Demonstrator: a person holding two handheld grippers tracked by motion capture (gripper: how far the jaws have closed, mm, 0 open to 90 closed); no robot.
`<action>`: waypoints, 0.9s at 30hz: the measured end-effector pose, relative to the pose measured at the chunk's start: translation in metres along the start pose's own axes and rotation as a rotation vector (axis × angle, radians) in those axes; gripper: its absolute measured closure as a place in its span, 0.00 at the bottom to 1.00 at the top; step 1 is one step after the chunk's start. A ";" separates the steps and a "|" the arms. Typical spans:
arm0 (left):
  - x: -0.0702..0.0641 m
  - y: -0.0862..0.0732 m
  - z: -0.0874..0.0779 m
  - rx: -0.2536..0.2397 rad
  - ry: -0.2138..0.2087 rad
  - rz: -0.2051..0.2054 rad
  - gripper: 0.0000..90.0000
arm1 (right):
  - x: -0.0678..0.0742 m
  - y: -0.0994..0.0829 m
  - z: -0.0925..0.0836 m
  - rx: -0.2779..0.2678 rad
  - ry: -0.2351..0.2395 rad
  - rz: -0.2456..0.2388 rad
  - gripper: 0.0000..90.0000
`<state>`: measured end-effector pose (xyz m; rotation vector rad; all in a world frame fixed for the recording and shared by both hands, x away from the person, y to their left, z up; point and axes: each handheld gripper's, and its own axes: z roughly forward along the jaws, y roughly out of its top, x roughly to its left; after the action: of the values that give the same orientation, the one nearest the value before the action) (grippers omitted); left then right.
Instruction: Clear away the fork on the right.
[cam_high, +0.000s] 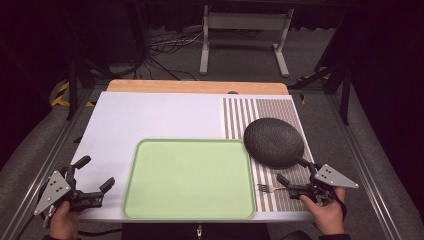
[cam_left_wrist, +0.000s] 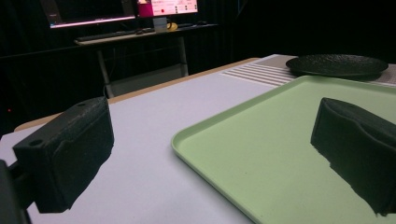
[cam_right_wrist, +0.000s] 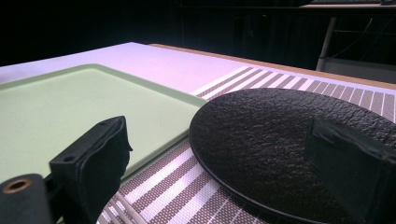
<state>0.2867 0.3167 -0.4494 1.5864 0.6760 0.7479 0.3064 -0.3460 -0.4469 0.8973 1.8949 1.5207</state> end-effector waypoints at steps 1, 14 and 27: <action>0.000 0.000 0.000 0.000 0.000 0.000 0.00 | 0.000 0.000 0.000 0.000 0.000 0.000 0.08; 0.000 0.000 0.000 -0.001 0.005 -0.011 0.00 | 0.000 0.000 -0.001 -0.004 0.002 0.012 0.08; 0.000 0.000 0.000 0.001 0.004 -0.006 0.00 | -0.001 0.001 -0.001 -0.010 0.004 0.016 0.08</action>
<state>0.2866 0.3171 -0.4495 1.5833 0.6832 0.7465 0.3062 -0.3469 -0.4458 0.9074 1.8857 1.5408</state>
